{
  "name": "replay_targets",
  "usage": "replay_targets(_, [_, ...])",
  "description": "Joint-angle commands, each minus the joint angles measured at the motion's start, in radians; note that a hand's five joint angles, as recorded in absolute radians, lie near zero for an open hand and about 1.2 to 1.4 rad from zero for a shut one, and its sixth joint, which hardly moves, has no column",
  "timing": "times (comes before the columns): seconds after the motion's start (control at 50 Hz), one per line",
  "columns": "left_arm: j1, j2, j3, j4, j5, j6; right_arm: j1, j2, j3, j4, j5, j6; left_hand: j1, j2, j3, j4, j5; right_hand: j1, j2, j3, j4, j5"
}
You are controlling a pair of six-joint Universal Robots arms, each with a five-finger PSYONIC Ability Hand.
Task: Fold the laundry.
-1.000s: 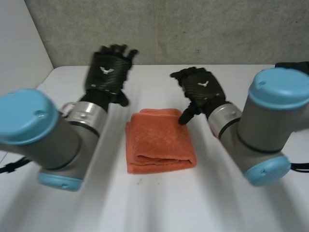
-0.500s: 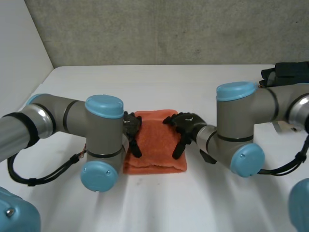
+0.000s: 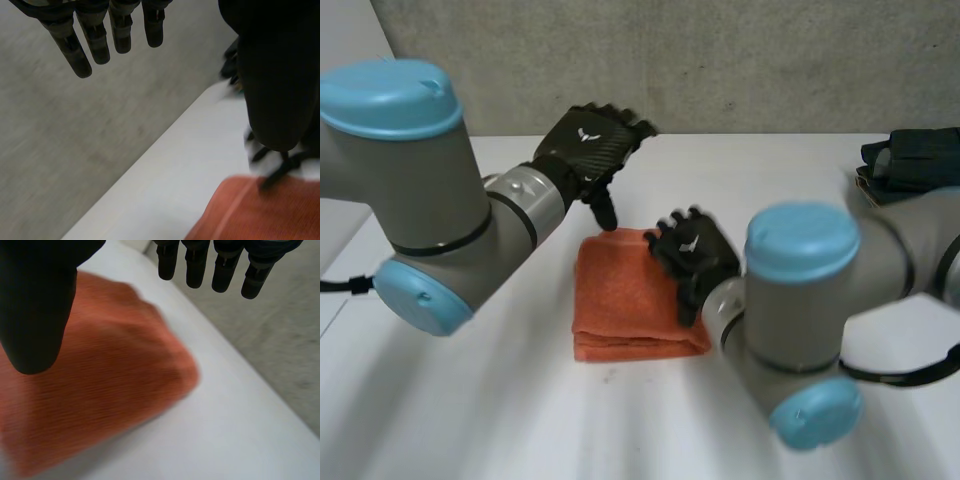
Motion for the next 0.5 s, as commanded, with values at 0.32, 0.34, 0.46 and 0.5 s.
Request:
replay_targets(0.32, [-0.005, 0.007, -0.005, -0.013, 0.227, -0.077, 0.055, 0.185, 0.031, -0.305, -0.001, -0.002, -0.02, -0.036, -0.039, -0.03, -0.049, -0.049, -0.03, -0.034, -0.037, -0.047])
replay_targets(0.34, [-0.005, 0.006, -0.006, -0.012, 0.229, -0.077, 0.055, 0.186, 0.027, -0.304, -0.001, -0.002, -0.02, -0.036, -0.039, -0.03, -0.049, -0.049, -0.03, -0.034, -0.037, -0.047])
replay_targets(0.46, [-0.004, 0.003, -0.006, -0.012, 0.229, -0.079, 0.055, 0.206, 0.01, -0.31, -0.004, -0.003, -0.02, -0.036, -0.039, -0.03, -0.049, 0.016, 0.036, 0.032, 0.029, 0.018])
replay_targets(0.5, [-0.004, 0.003, -0.006, -0.012, 0.227, -0.077, 0.055, 0.213, 0.005, -0.314, -0.006, -0.003, -0.02, -0.036, -0.039, -0.03, -0.049, 0.262, 0.282, 0.278, 0.274, 0.264])
